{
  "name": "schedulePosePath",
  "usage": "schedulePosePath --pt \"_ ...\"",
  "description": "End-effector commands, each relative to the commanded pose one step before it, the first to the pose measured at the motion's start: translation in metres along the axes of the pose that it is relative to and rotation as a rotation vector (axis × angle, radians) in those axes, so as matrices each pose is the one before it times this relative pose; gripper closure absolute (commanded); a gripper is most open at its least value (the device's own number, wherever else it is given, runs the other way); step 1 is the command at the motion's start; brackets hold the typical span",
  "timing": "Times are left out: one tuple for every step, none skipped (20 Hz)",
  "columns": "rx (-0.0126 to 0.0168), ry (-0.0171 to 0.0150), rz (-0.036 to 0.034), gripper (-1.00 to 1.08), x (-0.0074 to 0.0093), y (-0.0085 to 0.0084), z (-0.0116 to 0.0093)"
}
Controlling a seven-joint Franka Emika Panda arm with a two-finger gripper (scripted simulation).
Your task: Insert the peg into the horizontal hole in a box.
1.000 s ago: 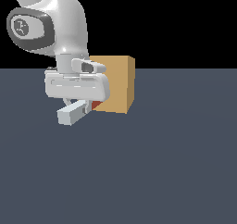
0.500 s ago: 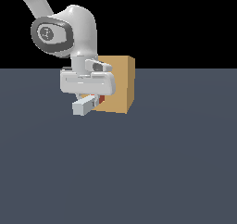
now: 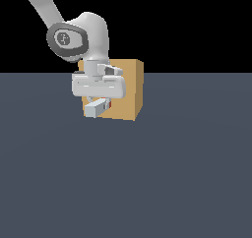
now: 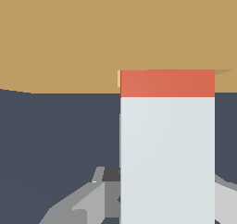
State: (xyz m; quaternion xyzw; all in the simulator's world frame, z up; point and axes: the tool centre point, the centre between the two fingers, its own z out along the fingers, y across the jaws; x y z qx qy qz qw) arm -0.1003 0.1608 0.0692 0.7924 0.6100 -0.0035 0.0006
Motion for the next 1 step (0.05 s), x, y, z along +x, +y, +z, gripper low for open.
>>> schedulePosePath --pt "-0.00565 0.00800 -0.00519 1.08 0.01131 0.00223 -0.00178"
